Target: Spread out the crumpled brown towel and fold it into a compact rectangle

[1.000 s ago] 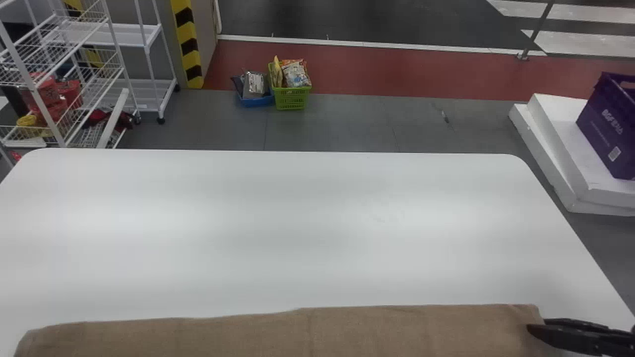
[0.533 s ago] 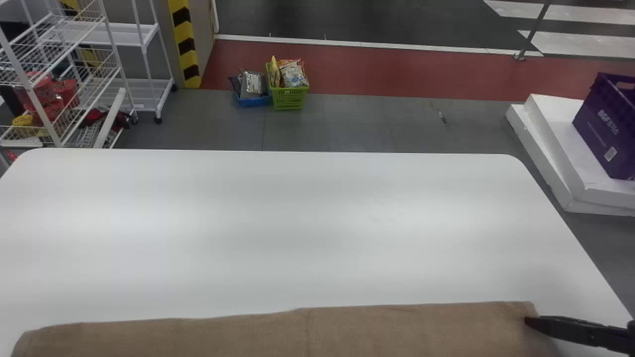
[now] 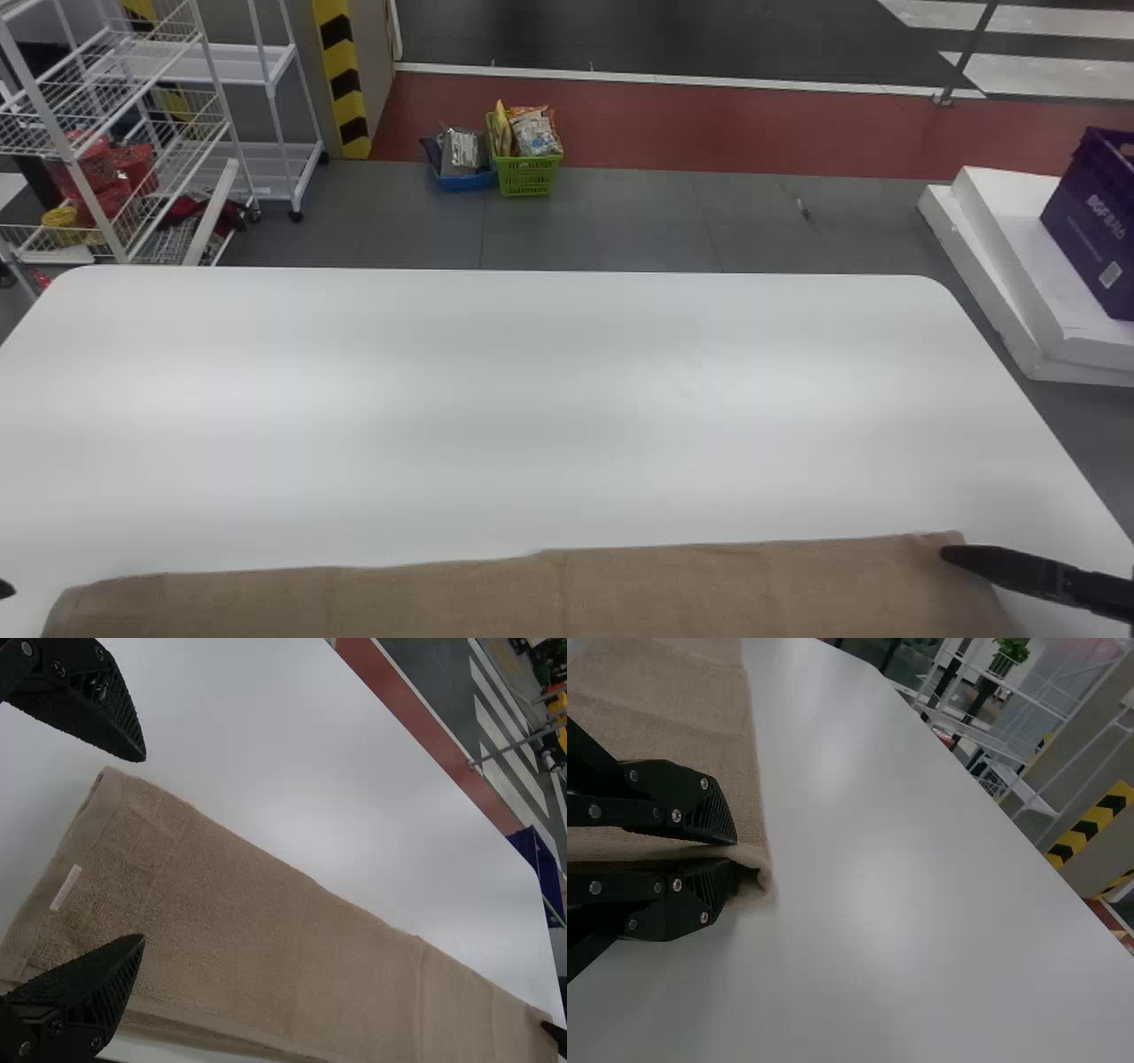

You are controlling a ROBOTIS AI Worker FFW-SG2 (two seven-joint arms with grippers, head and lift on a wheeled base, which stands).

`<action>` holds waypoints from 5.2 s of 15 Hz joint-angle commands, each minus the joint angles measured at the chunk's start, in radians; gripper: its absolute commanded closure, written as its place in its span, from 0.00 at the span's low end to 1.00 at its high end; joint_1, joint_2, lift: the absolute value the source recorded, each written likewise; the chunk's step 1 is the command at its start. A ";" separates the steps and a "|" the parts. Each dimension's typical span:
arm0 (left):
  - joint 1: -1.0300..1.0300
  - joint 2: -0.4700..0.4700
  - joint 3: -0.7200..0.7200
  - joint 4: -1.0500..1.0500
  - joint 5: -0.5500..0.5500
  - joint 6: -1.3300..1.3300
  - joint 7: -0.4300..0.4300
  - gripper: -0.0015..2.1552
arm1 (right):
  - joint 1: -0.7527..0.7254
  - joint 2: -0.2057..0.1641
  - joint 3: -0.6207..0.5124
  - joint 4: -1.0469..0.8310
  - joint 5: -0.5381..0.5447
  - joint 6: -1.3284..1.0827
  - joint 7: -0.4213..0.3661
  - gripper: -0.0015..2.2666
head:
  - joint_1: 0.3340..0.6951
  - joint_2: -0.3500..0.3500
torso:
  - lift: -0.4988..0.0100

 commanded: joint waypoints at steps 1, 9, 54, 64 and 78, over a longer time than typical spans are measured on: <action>-0.006 0.003 0.000 0.011 -0.001 0.000 0.000 0.05 | -0.019 0.000 0.001 0.020 -0.003 0.023 0.005 0.43 | 1.00 0.41 | 0.73; -0.016 0.012 0.000 0.031 -0.001 0.000 0.000 0.05 | -0.092 -0.032 0.014 0.110 -0.003 0.136 0.005 0.43 | 1.00 0.42 | 0.73; -0.173 -0.034 -0.002 -0.087 0.366 1.224 0.180 0.13 | -0.154 -0.048 0.096 0.181 0.031 0.096 -0.034 0.42 | 1.00 0.43 | 0.73; -0.202 -0.049 -0.020 -0.136 0.385 1.273 0.169 0.15 | -0.178 -0.048 0.110 0.221 0.042 0.072 -0.048 0.42 | 1.00 0.36 | 0.73; -0.207 -0.018 -0.040 -0.096 0.253 1.285 0.163 0.34 | -0.197 -0.049 0.116 0.262 0.037 0.016 -0.054 0.42 | 1.00 0.41 | 0.73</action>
